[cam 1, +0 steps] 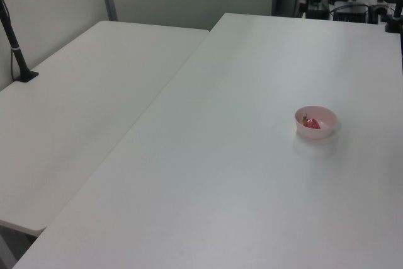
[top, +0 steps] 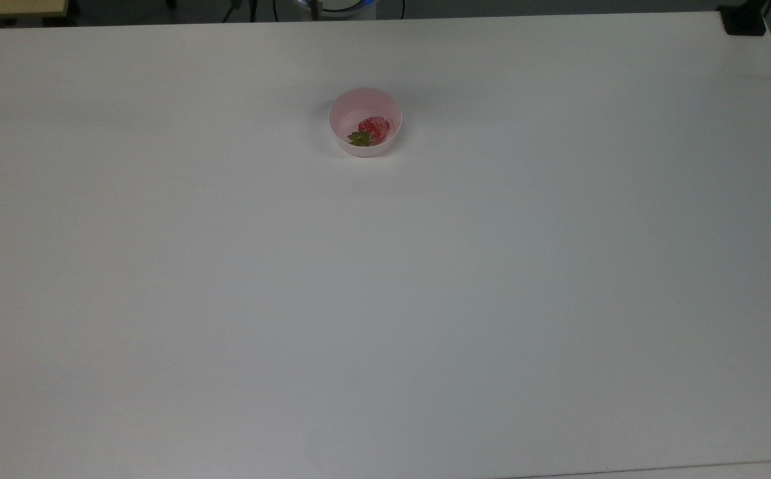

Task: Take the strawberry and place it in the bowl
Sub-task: 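Open the gripper to release the strawberry and lift away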

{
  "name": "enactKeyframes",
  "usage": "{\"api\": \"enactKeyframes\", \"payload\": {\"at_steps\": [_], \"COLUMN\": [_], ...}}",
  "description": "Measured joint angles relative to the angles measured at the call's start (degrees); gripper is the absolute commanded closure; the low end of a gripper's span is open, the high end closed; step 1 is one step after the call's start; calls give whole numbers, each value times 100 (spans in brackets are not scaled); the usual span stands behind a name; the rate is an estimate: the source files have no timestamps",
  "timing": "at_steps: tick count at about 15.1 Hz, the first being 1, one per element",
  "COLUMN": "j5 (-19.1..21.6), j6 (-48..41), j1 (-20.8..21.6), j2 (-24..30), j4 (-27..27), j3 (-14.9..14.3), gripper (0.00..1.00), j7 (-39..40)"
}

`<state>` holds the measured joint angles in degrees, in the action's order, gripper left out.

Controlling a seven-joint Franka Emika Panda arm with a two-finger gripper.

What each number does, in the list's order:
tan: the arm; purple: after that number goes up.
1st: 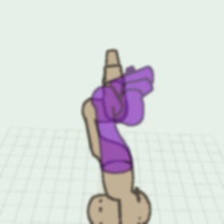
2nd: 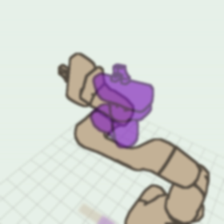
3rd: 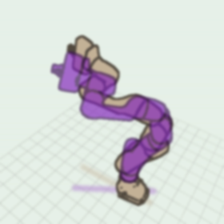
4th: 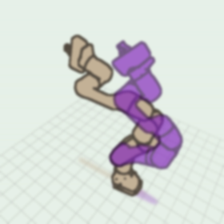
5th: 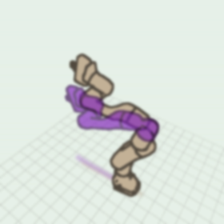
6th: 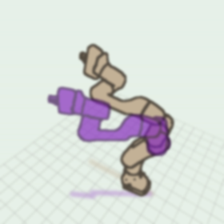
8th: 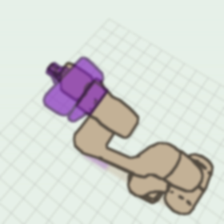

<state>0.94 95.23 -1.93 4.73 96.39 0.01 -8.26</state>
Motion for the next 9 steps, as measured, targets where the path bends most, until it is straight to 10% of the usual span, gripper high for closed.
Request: {"api": "enactKeyframes", "payload": {"at_steps": [9], "j5": [-132], "j6": [220], "j1": [0], "j2": [-46], "j4": [-1], "j3": [-46], "gripper": [0], "j7": [475]}}
